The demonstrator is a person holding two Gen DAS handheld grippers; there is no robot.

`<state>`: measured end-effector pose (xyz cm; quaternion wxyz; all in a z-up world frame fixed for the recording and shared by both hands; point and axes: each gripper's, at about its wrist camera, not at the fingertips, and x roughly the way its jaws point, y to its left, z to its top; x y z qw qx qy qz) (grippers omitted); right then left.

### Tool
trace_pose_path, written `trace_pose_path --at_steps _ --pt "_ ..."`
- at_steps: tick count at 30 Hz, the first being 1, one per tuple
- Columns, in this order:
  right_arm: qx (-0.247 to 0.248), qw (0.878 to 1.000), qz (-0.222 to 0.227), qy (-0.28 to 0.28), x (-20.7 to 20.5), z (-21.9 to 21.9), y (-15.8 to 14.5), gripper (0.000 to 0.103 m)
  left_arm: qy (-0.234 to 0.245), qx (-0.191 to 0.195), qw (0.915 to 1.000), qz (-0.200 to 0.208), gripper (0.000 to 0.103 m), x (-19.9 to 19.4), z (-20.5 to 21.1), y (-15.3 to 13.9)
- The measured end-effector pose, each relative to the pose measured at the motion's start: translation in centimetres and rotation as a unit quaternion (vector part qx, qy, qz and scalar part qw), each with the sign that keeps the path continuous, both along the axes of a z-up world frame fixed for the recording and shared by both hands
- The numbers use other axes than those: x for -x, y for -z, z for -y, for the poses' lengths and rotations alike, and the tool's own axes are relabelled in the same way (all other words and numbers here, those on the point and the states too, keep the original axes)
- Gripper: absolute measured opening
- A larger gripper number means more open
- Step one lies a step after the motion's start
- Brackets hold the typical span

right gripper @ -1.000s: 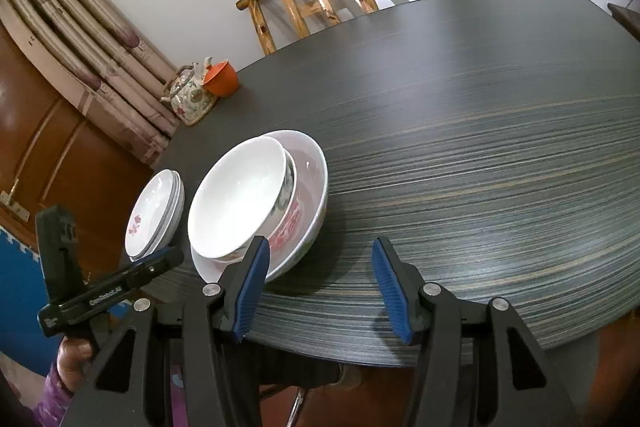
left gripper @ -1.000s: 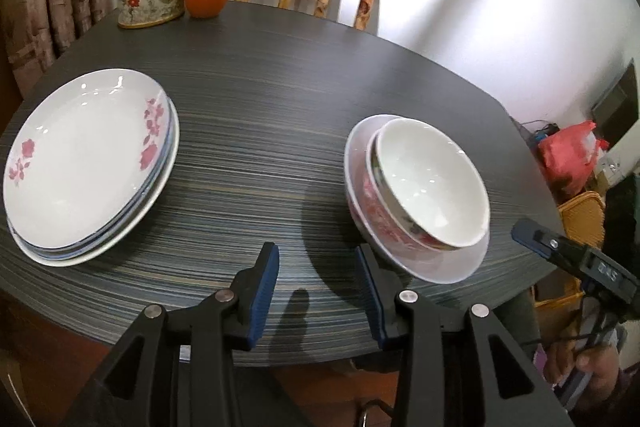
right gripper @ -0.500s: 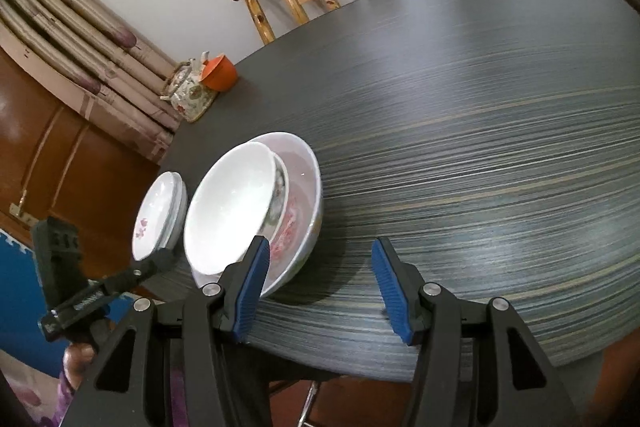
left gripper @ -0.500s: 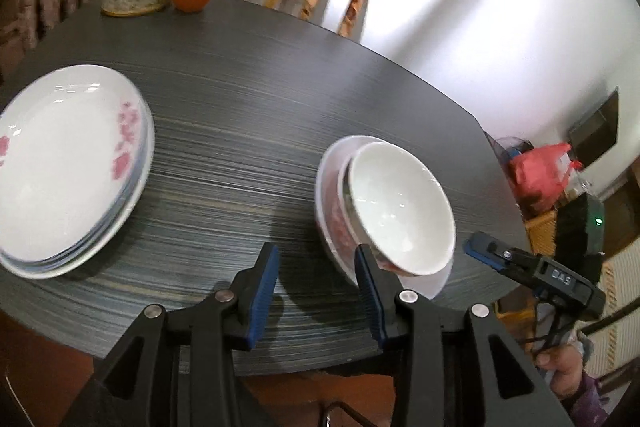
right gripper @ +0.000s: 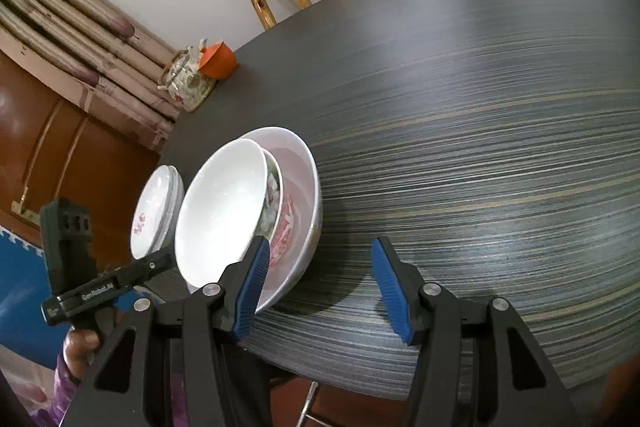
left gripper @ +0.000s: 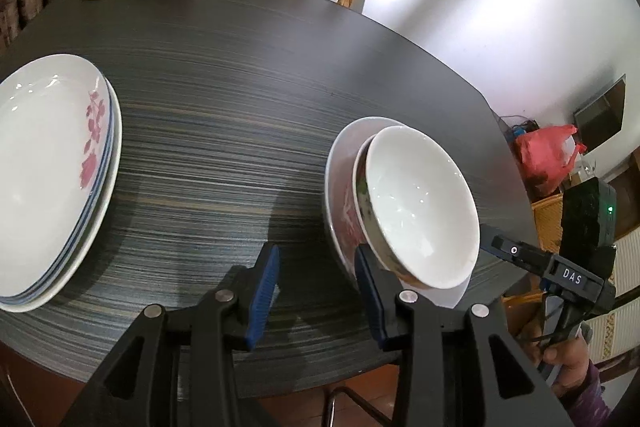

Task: Organize plates and bowls
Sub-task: 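Move both open grippers to the rim of the nested bowl stack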

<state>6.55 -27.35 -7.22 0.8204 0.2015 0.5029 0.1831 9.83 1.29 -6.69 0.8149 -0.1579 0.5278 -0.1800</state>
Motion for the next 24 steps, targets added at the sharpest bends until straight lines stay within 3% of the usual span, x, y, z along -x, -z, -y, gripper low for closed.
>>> trace_pose_path --at_steps 7,14,19,24 --pt "0.004 1.0 -0.01 -0.009 -0.8 -0.4 0.5 0.052 0.019 -0.038 0.9989 0.019 0.04 -0.7 1.0 0.1" --pt "0.012 1.0 -0.017 -0.015 -1.9 -0.3 0.3 0.052 0.005 -0.022 0.9997 -0.001 0.04 -1.5 0.5 1.0" --pt "0.005 0.999 -0.039 -0.017 -2.4 0.3 1.1 0.051 0.004 -0.04 0.9992 -0.001 0.041 -1.6 0.7 1.1" --pt "0.015 0.999 -0.041 -0.029 -3.1 -0.3 1.3 0.045 0.002 -0.043 0.9991 -0.001 0.041 -1.8 0.6 1.3"
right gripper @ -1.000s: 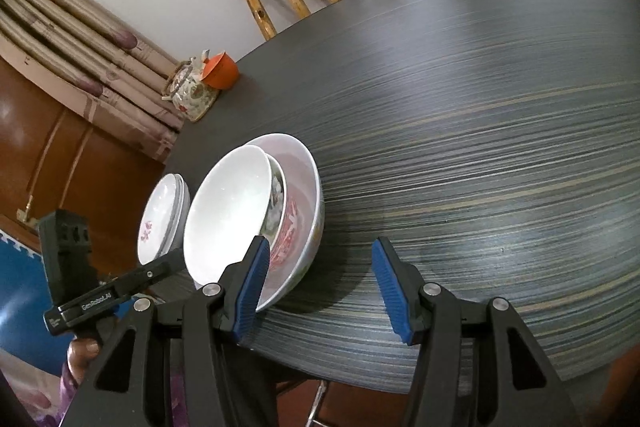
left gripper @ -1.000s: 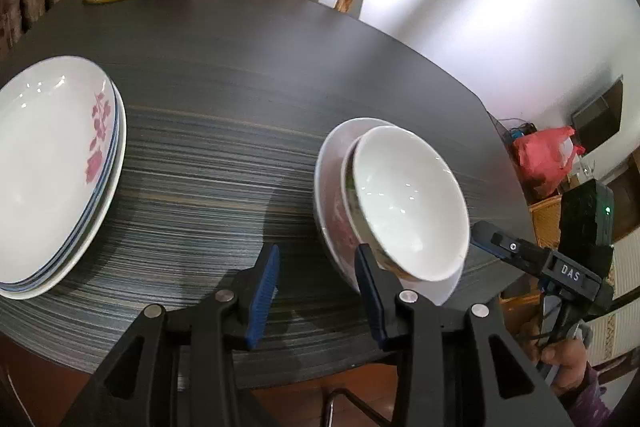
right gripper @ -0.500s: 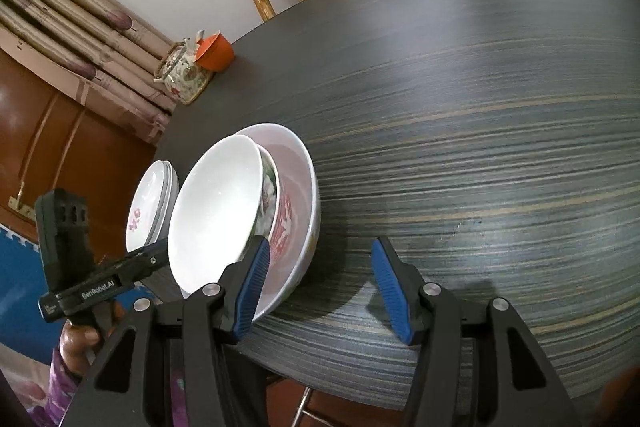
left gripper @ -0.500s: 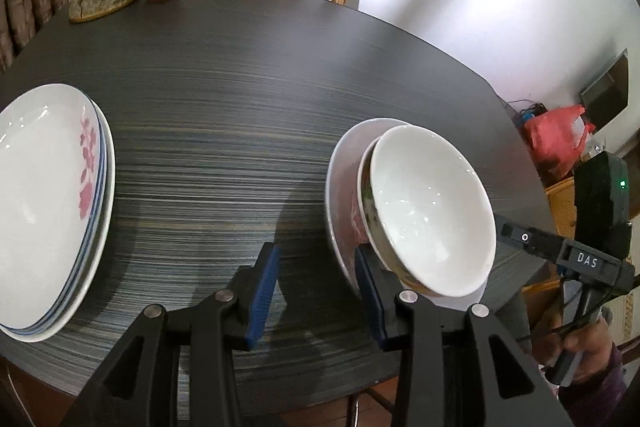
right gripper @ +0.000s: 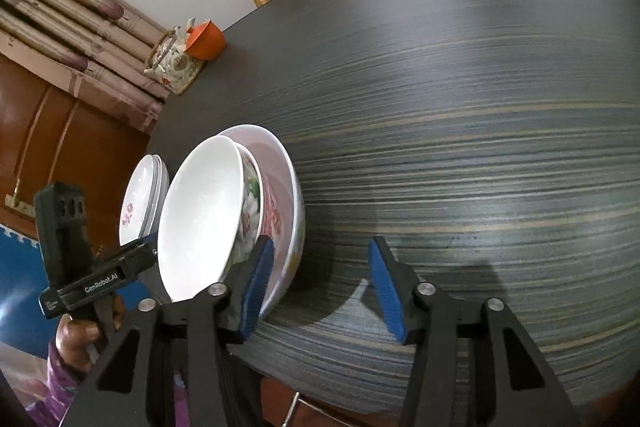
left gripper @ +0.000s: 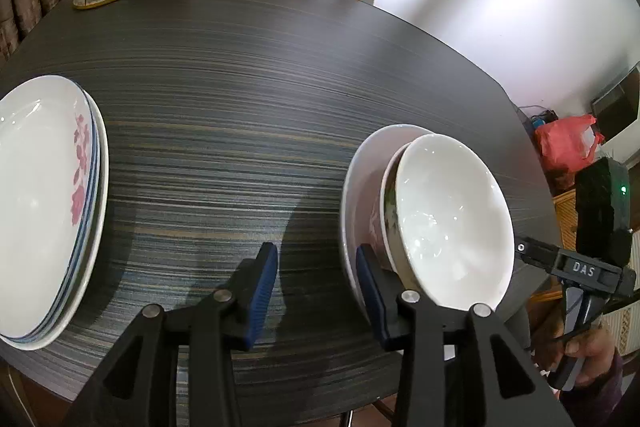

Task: Organize plates and bowls
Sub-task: 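Move both open grippers to the rim of the nested bowl stack, then close both grippers on the rim of the nested bowl stack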

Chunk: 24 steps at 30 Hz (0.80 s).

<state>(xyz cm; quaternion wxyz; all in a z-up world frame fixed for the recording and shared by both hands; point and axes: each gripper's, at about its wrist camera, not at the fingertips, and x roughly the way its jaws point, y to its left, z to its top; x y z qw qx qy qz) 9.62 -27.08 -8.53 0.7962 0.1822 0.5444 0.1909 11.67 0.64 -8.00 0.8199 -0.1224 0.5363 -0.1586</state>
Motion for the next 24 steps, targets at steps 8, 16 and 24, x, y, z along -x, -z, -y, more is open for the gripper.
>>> trace_pose_path --at_steps 8,16,24 --pt "0.003 1.0 -0.007 -0.012 -0.8 -0.2 0.7 0.037 0.004 -0.021 0.9997 0.013 0.042 -0.1 0.2 0.0" --pt "-0.003 0.999 -0.012 -0.035 -1.6 -0.4 0.7 0.037 0.003 -0.022 0.9997 0.009 0.042 0.3 0.8 0.5" --pt "-0.023 0.999 -0.023 -0.043 -2.1 -0.4 1.4 0.037 0.006 -0.015 0.9999 0.002 0.04 0.2 0.8 0.9"
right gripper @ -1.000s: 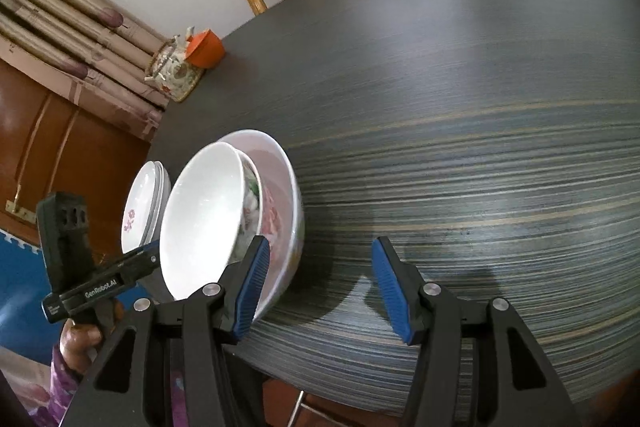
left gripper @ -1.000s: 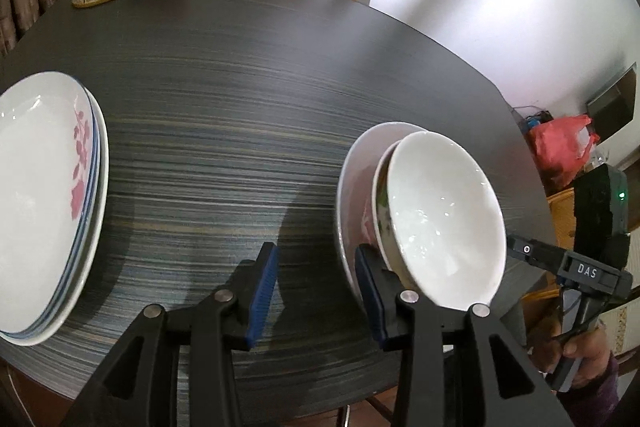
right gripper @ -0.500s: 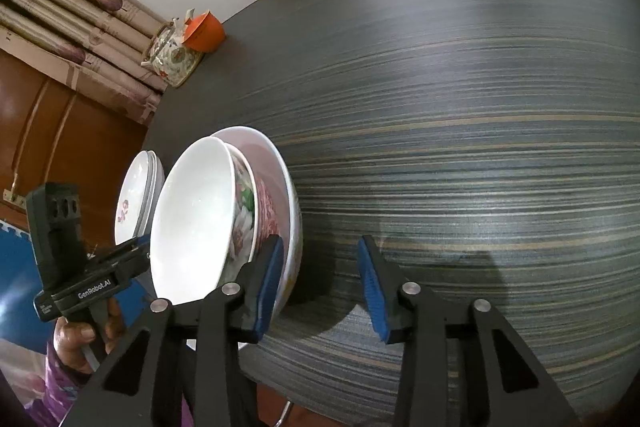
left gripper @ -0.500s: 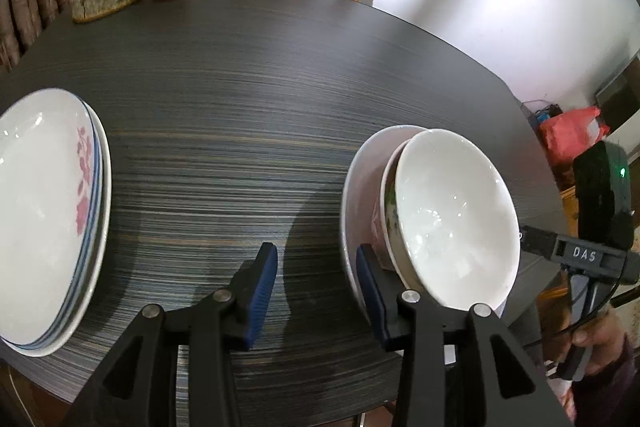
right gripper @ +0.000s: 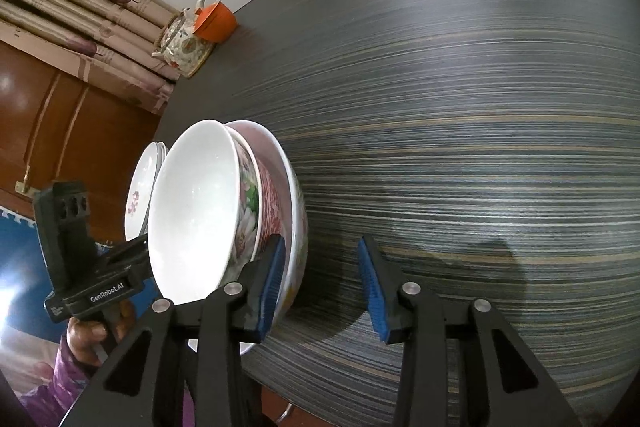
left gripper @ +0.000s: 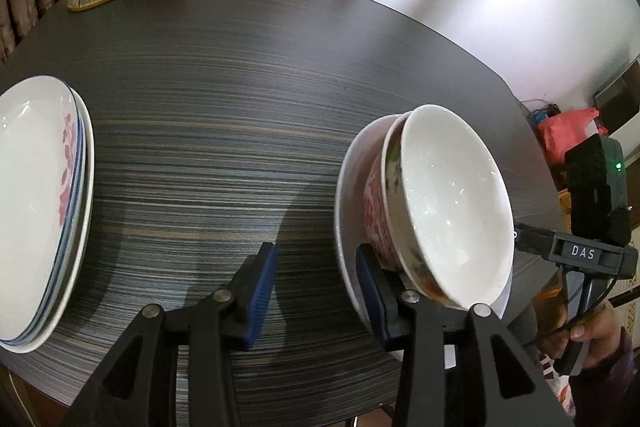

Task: Organize plates and bowls
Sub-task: 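Close both grippers on the rim of the nested bowl stack, then lift the nested bowls with both grippers and carry them over the plate stack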

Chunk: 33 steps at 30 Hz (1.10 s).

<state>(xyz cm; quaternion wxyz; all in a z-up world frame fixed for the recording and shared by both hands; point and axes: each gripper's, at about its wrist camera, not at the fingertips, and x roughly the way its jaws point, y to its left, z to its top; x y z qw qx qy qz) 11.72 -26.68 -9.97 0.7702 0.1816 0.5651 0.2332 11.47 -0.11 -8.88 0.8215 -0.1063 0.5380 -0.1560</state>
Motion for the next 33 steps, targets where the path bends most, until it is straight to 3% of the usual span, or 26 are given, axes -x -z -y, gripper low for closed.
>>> trace_pose_path --at_steps 4,7,8,10,13,33 --pt "0.005 1.0 0.005 -0.006 -0.2 -0.3 -0.1 0.037 0.012 0.012 0.9998 -0.001 0.012 0.0 0.9 -0.5" --pt "0.002 1.0 0.008 -0.005 -0.1 -0.3 -0.1 0.027 0.016 -0.021 0.9995 0.019 0.011 0.3 1.8 -0.8" --pt "0.001 1.0 0.011 -0.008 -0.1 -0.5 -0.2 0.019 0.011 -0.007 0.9998 0.017 0.011 0.3 1.4 -0.8" --pt "0.004 0.999 0.025 -0.022 0.3 -1.2 -0.7 0.013 0.001 0.014 0.9998 0.011 0.011 0.1 0.8 -0.6" --pt "0.034 0.998 0.041 -0.032 0.8 -2.1 -1.2 0.014 0.004 0.003 0.9998 0.017 0.011 0.5 1.1 -0.8" --pt "0.018 0.999 0.031 -0.027 2.1 -3.4 -0.7 0.014 -0.029 -0.01 0.9995 0.01 0.008 2.3 0.1 -1.2"
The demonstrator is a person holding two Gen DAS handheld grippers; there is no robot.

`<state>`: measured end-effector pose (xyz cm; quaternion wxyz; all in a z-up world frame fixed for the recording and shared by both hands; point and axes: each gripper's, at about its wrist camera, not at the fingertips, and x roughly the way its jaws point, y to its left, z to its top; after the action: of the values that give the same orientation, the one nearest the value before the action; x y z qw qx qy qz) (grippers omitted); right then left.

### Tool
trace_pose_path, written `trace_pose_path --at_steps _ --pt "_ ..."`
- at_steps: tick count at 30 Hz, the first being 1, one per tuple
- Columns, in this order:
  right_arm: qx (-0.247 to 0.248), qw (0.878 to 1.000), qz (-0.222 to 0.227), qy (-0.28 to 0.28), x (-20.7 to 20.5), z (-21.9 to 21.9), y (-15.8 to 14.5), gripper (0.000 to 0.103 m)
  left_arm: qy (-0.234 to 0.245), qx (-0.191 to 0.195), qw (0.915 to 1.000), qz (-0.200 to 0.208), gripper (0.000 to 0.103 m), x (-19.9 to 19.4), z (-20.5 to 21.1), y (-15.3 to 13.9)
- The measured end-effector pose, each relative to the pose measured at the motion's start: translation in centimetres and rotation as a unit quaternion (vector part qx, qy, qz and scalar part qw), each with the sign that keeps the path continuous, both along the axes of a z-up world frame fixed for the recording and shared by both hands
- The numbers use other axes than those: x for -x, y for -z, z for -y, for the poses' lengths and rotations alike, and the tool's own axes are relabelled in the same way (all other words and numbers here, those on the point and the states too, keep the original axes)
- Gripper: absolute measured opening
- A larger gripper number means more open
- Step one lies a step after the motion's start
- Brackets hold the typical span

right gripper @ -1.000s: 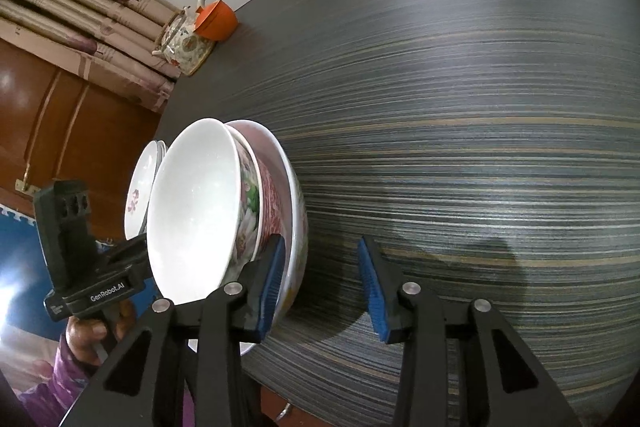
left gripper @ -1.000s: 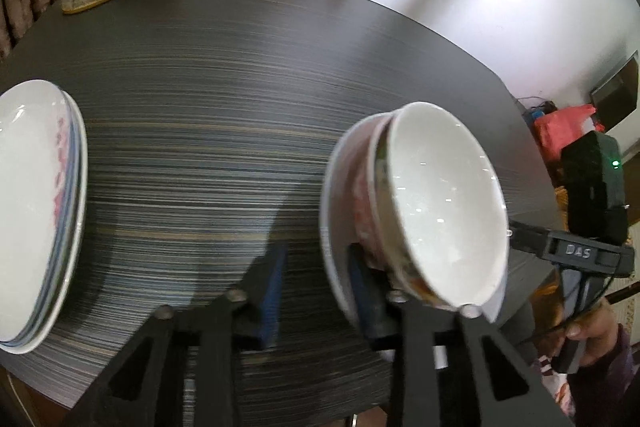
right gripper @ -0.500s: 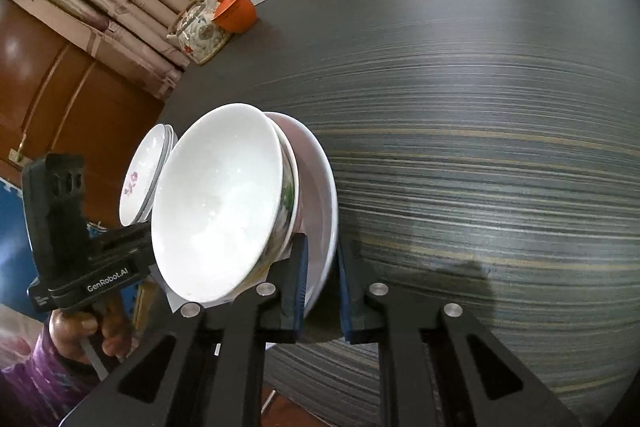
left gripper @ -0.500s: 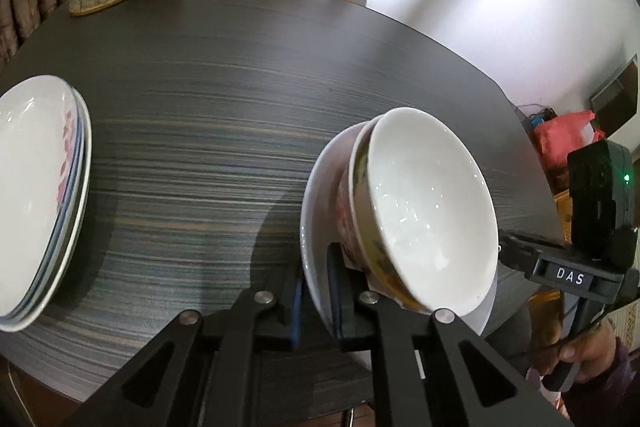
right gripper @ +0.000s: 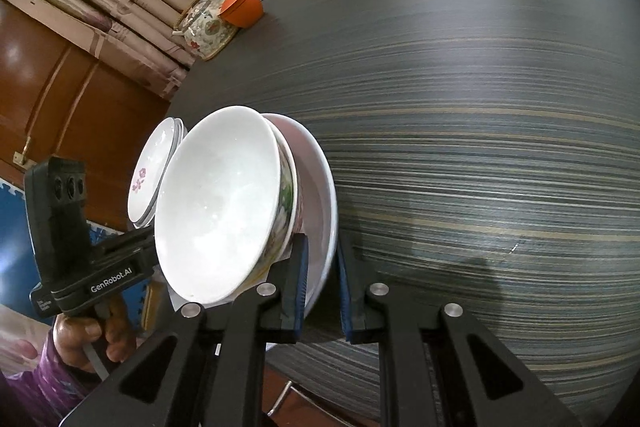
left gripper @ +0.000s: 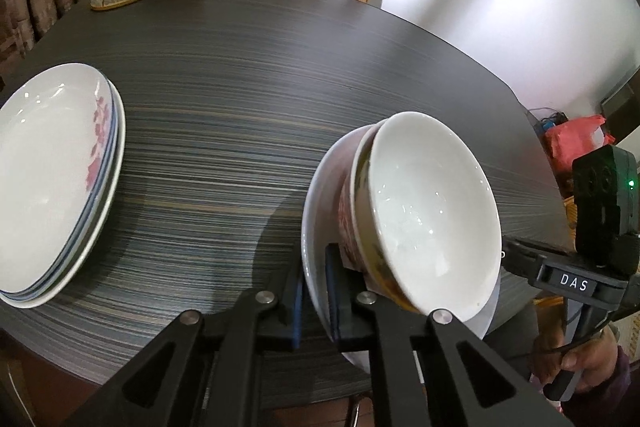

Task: Organize plates and bowls
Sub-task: 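Lift the nested bowls with both grippers and carry them over the plate stack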

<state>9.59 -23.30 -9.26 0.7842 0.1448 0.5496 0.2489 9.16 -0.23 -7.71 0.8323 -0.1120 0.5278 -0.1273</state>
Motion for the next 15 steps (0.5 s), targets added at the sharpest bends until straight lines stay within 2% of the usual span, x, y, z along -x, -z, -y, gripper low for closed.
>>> trace_pose_path --at_steps 8,15 --pt "0.0 1.0 -0.002 -0.003 0.08 -0.38 0.07 0.014 -0.001 -0.018 0.9998 0.005 0.007 0.18 0.61 -0.16" --pt "0.001 1.0 -0.003 -0.001 0.03 -0.38 0.21 0.015 -0.006 -0.016 0.9998 0.005 0.007 0.37 0.41 -0.1"
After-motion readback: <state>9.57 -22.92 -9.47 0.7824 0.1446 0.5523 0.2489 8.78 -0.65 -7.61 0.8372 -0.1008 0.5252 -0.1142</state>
